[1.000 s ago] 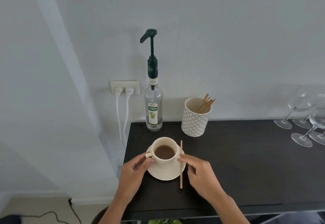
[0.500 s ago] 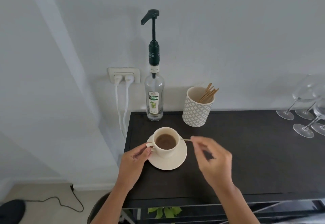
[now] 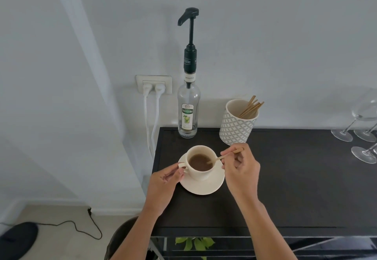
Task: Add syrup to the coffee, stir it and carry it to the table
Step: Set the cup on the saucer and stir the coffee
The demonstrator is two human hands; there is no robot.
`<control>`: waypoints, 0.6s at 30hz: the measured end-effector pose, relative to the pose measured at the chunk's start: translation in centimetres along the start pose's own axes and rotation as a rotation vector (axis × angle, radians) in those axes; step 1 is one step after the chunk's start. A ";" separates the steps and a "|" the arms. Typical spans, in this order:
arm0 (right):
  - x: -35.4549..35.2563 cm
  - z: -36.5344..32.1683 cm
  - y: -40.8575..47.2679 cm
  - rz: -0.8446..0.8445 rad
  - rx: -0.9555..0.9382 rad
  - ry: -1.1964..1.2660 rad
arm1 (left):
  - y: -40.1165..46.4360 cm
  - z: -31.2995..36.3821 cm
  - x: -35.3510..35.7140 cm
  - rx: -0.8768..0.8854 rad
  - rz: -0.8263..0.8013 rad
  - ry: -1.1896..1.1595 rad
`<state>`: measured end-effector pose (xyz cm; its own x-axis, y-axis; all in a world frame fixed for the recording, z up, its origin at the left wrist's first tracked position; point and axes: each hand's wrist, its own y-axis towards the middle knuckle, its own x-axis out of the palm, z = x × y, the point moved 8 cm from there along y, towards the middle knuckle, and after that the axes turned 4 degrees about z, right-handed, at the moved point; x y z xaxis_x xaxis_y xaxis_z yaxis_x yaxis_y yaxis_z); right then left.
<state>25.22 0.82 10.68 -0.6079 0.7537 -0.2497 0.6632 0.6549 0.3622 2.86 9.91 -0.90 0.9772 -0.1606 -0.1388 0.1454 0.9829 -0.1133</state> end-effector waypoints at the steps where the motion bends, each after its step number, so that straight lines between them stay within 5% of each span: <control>1: 0.1 -0.1 -0.2 -0.010 0.001 -0.007 | 0.0 0.0 0.0 0.000 -0.004 0.001; 5: 2.0 -0.8 -0.9 -0.157 0.052 0.042 | 0.1 -0.1 0.0 0.007 -0.007 0.005; 10: 0.7 -1.1 0.3 -0.052 -0.005 -0.046 | -0.1 0.1 0.0 -0.001 -0.002 0.001; 14: 2.4 -1.6 -0.8 -0.210 0.042 0.003 | -0.1 0.3 0.0 0.007 -0.005 0.002; 18: 0.8 -1.6 0.3 -0.071 0.005 -0.048 | -0.1 0.2 0.0 -0.001 -0.008 -0.009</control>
<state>24.25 1.53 11.99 -0.6315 0.7074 -0.3174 0.6215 0.7066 0.3382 2.84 9.80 -0.70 0.9774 -0.1676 -0.1287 0.1531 0.9815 -0.1154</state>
